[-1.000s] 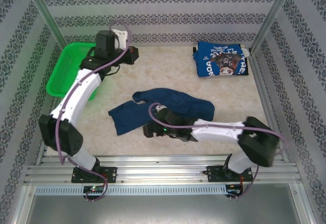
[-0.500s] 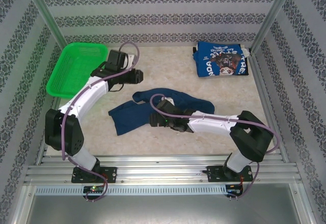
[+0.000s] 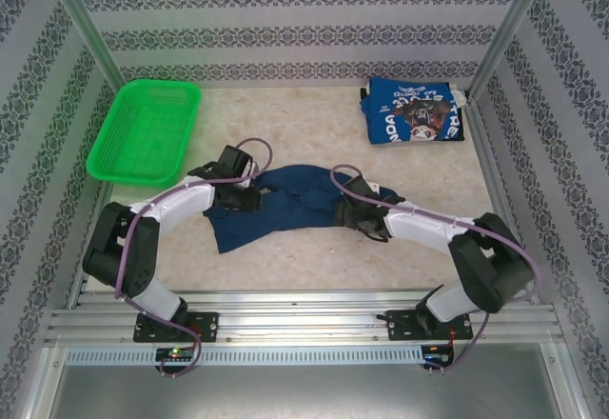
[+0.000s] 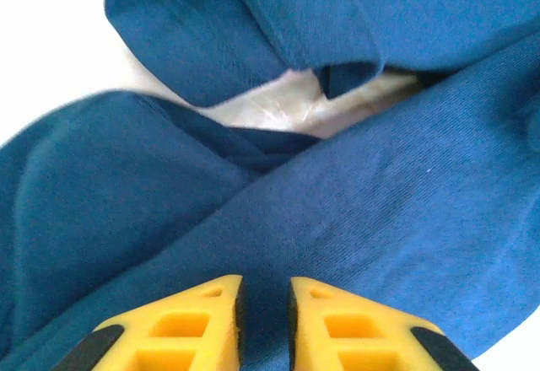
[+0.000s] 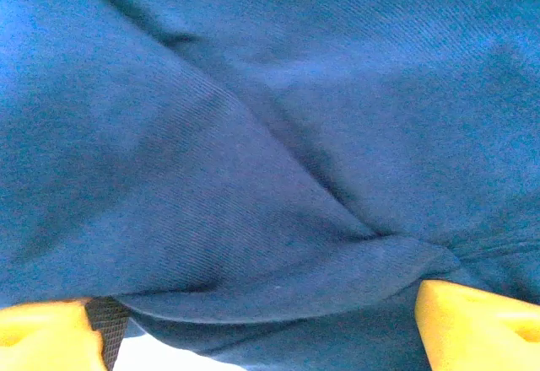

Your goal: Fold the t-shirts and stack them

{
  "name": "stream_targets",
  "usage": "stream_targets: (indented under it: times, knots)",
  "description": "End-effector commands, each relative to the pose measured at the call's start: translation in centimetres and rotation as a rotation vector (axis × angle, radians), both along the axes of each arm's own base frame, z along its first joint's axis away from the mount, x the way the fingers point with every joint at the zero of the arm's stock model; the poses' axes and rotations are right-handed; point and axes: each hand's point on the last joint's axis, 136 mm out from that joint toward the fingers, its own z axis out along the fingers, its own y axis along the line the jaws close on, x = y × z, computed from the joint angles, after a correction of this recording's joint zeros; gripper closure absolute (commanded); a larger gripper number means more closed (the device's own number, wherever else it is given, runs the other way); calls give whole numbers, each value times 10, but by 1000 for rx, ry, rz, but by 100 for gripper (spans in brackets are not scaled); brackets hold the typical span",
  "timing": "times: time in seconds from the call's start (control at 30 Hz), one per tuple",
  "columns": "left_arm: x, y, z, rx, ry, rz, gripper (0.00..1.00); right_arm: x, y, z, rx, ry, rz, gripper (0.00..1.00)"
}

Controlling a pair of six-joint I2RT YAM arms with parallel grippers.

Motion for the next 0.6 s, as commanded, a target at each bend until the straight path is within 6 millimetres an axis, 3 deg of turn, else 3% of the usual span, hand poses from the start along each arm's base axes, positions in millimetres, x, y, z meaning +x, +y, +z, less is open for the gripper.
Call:
stream_targets:
  times: [0.0, 0.1, 0.3, 0.47, 0.57]
  knots:
    - [-31, -11, -26, 21, 87, -36, 81, 29, 1, 3, 21, 2, 10, 12]
    - [-56, -27, -41, -74, 156, -58, 84, 59, 19, 7, 41, 3, 66, 14]
    - [-81, -75, -34, -248, 195, -117, 85, 112, 70, 25, 110, -44, 216, 14]
    - [-92, -152, -20, -447, 196, -226, 85, 138, 125, 28, 184, -22, 389, 14]
    - [-95, -189, -6, -572, 194, -276, 84, 152, 135, 38, 222, -40, 398, 14]
